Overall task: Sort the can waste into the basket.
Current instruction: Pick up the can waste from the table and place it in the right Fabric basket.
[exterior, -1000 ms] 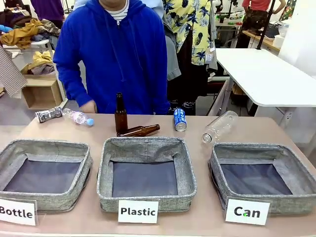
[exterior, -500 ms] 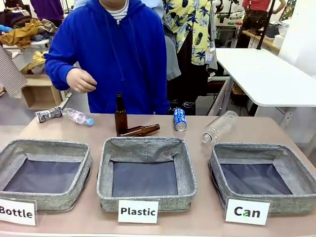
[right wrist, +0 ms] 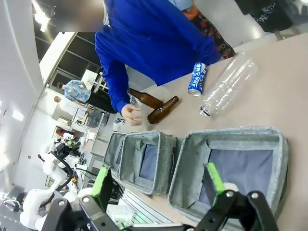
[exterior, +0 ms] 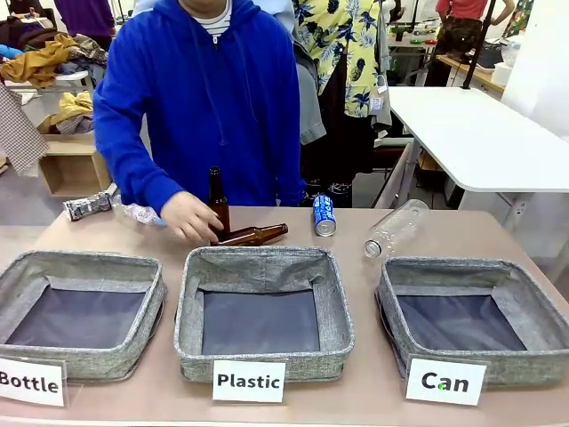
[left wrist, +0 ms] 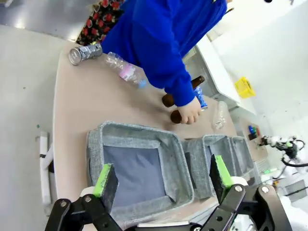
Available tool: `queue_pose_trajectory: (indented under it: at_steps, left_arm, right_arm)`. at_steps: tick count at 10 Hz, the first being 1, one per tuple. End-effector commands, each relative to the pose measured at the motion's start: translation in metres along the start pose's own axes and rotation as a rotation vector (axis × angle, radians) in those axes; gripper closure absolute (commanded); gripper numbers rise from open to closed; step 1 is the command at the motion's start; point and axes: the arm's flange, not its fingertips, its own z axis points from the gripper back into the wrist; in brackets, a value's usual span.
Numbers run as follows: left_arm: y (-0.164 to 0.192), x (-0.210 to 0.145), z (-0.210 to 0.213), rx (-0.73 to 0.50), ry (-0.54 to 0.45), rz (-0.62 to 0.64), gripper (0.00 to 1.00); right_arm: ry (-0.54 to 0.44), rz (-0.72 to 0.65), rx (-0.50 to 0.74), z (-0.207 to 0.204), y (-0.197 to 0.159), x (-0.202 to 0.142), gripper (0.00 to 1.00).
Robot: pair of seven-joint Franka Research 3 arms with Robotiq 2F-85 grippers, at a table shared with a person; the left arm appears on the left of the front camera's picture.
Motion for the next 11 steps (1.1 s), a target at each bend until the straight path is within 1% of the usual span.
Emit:
queue_pose_trajectory:
  at_steps: [1,2,3,4,5,6,7,8,9,10,11]
  left_arm:
    - [-0.015,0.022,-0.013,0.14,0.051,-0.035,0.0]
    - [-0.018,0.051,-0.027,0.211,0.084,-0.094,0.0]
    - [-0.02,0.078,-0.044,0.221,0.161,-0.237,0.0]
    - [-0.017,0.105,-0.065,0.332,0.172,-0.32,0.0]
    - [-0.017,0.127,-0.088,0.326,0.263,-0.46,0.0]
    - [-0.019,0.147,-0.115,0.347,0.353,-0.593,0.0]
    - [-0.02,0.171,-0.147,0.41,0.457,-0.637,0.0]
    - [-0.024,0.19,-0.177,0.46,0.529,-0.666,0.0]
    - [-0.028,0.208,-0.205,0.478,0.56,-0.715,0.0]
    - [-0.032,0.224,-0.224,0.396,0.579,-0.696,0.0]
    - [-0.027,0.178,-0.204,0.442,0.52,-0.65,0.0]
  right_arm:
    - [-0.011,0.026,0.008,0.0,-0.001,0.004,0.0]
    - [-0.011,0.026,0.008,0.0,-0.001,0.004,0.0]
    - [-0.011,0.026,0.008,0.0,-0.001,0.004,0.0]
    - [-0.011,0.026,0.008,0.0,-0.001,0.004,0.0]
    - [-0.011,0.026,0.008,0.0,-0.001,0.004,0.0]
    - [-0.011,0.026,0.008,0.0,-0.001,0.004,0.0]
    - [-0.011,0.026,0.008,0.0,-0.001,0.004,0.0]
    - [-0.011,0.026,0.008,0.0,-0.001,0.004,0.0]
    - [-0.011,0.026,0.008,0.0,-0.001,0.004,0.0]
    - [-0.011,0.026,0.008,0.0,-0.001,0.004,0.0]
    - [-0.011,0.026,0.008,0.0,-0.001,0.004,0.0]
